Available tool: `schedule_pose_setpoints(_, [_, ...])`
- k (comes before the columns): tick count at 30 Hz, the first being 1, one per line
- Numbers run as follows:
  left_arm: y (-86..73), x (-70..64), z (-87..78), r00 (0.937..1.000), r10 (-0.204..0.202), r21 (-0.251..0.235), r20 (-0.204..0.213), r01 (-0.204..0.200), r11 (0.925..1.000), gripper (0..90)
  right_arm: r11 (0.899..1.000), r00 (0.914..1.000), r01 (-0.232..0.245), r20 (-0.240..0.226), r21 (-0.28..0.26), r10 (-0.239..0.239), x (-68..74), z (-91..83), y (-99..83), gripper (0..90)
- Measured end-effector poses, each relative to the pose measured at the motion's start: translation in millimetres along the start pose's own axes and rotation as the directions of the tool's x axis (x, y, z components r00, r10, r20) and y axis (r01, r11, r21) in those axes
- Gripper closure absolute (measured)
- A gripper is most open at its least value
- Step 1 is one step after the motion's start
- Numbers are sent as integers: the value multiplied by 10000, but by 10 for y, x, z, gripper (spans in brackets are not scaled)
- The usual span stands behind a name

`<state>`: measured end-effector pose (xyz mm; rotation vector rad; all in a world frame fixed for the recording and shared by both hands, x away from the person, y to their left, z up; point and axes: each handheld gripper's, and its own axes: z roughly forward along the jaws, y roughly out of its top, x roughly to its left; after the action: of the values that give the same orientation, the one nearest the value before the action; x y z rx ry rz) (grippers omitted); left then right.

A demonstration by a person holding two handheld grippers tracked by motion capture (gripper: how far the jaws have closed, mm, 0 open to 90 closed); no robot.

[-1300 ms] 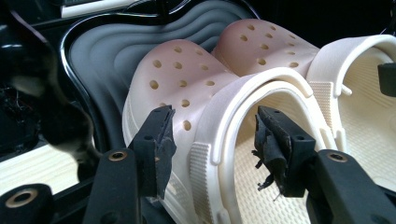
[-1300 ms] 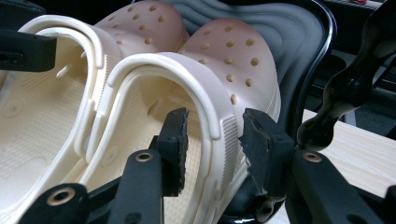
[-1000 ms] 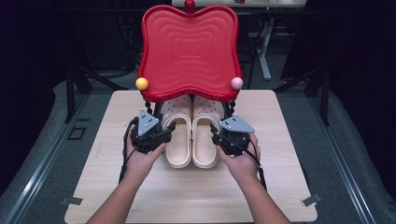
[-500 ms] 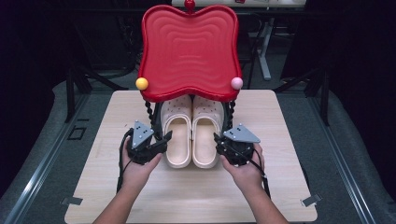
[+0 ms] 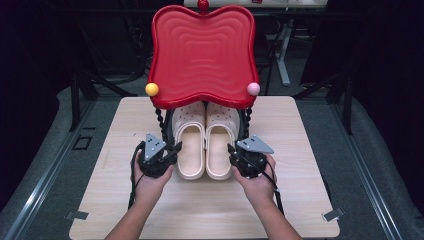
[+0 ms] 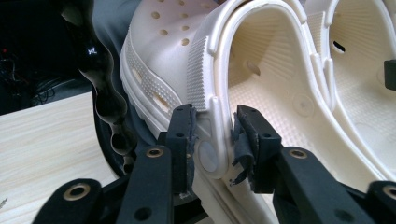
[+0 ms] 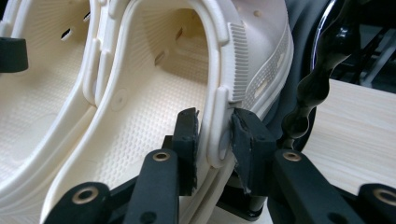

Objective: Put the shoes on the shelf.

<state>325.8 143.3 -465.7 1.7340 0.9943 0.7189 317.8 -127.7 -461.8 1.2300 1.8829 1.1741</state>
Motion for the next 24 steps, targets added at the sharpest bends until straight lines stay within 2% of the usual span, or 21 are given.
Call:
schedule_pose_setpoints(5, [80,49,58,9997,-69,134,-235,72,9999,709,9998,9998,-189,81,-21,189,-15,38,54,727])
schedule_pose_setpoints(14, [236,139,236,9982,-46,-3,-606,46,10000,717,9988,9984,-434,352,-222,441,-20,191,206,727])
schedule_pose_setpoints(20, [241,169,270,9985,-181,-232,-513,169,9996,696,9977,9969,-532,559,-413,554,-40,258,255,718])
schedule_pose_setpoints(24, [238,169,265,9988,-242,-247,-436,231,9994,658,9985,9979,-301,555,-456,326,-42,256,243,696])
